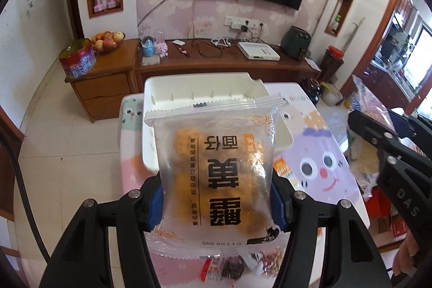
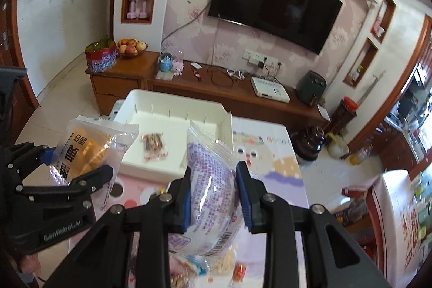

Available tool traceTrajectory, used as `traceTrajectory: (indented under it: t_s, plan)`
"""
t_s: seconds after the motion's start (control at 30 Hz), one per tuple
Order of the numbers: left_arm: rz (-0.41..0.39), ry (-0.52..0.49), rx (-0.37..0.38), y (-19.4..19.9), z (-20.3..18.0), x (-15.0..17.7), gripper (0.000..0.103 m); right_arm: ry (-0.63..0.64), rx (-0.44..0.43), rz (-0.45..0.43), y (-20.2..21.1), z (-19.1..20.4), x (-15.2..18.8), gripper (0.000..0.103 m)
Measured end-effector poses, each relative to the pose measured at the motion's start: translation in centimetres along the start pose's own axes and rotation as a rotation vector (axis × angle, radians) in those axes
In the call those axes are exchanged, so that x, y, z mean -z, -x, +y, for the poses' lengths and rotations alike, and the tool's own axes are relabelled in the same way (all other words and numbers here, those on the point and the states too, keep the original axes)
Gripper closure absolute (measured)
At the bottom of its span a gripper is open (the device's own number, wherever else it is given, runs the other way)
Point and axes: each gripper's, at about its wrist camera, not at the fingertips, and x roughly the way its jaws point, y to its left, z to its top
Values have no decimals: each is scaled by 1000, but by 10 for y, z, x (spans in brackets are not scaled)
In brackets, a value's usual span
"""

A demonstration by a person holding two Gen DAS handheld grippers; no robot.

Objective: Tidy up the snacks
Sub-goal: 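Carry both bags over the white bin and open both tools to release them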

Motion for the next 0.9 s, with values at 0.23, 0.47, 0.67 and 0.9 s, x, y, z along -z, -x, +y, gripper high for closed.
traceTrajectory:
  t_s: [0.23,0.47,0.67,0.9]
  plan:
    - [-28,44,-52,-30,7,-47,41,2,-37,-11,-53,-5,-48,74]
    - [14,96,-105,-93,15,-79,41,-41,-110,53,-124,-17,-76,73]
    - [60,110,-141,-136,19,-87,41,-62,-189,122,-175,-19,-78,73]
    - [84,84,-194,-160,12,-88,36,-58,-259,172,-205,-11,-77,72]
